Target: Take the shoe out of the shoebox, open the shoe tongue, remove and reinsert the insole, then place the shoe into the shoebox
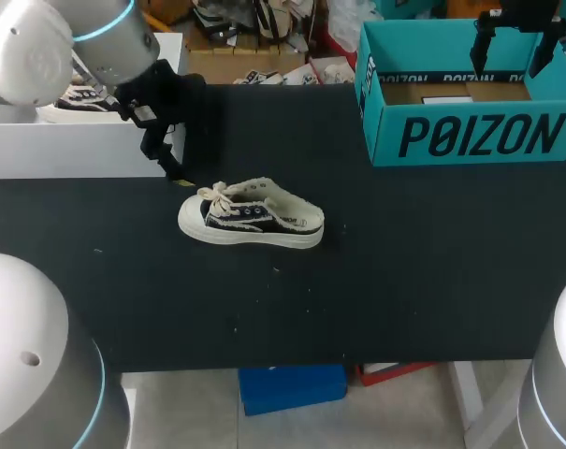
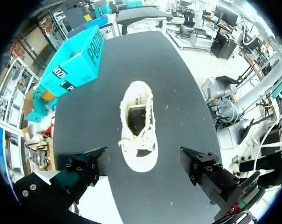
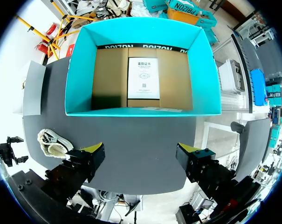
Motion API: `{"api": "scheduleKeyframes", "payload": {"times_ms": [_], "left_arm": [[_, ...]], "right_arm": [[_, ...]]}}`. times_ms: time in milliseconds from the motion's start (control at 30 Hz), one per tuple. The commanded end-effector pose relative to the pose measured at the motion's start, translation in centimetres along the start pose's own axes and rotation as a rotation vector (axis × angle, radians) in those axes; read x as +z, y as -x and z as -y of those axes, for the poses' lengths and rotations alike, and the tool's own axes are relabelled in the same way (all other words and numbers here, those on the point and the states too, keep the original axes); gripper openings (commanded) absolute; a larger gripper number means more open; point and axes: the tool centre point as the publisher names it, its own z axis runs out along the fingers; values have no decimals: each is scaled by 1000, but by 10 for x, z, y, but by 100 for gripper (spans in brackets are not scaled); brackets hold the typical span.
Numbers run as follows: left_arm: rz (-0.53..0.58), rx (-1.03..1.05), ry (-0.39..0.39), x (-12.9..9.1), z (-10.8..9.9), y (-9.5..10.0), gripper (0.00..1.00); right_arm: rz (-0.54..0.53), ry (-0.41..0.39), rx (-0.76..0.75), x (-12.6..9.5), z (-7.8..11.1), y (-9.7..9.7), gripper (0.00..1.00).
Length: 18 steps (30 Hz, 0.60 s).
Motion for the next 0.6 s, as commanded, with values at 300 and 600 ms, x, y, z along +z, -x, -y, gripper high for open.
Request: {"api": "scheduleKeyframes", "payload": {"times_ms": [300, 600], "left_arm": [[79, -33, -45, -4, -21, -6, 100], [79, -33, -45, -4, -21, -6, 100]], "right_arm": [[0, 0, 0, 0, 0, 0, 100], [0, 0, 0, 0, 0, 0, 100]]}}
